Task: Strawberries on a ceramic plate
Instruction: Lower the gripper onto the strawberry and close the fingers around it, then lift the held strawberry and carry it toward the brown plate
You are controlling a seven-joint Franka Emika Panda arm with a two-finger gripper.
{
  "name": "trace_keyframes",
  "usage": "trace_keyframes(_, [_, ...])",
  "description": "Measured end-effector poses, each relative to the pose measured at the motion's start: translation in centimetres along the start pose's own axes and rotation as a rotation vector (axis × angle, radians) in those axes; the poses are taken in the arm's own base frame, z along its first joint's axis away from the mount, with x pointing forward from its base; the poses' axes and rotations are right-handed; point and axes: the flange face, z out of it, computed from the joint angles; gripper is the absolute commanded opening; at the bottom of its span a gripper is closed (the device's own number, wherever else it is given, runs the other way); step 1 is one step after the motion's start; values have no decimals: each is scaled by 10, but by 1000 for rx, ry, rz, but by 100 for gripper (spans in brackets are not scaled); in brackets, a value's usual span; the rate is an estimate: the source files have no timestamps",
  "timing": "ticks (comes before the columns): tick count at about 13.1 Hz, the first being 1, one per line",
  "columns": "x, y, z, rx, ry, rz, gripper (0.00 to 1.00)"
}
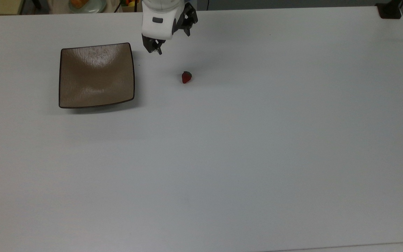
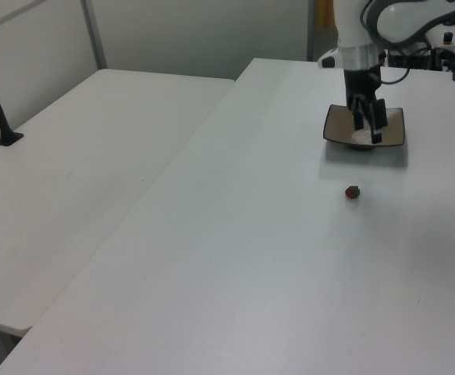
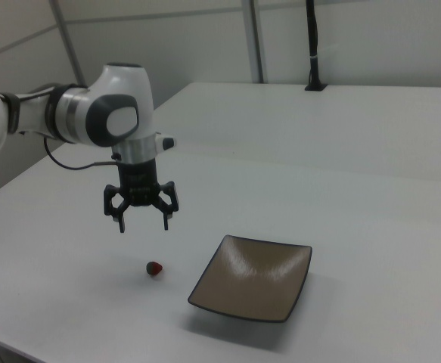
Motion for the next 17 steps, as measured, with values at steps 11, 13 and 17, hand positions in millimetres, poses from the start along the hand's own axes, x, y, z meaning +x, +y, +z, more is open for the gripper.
trace_keyframes(11, [42, -18, 102, -61, 57, -32, 86])
trace_keyframes(13, [51, -22, 121, -57, 40, -47, 66])
trace_keyframes(17, [52, -23, 126, -58, 31, -53, 25])
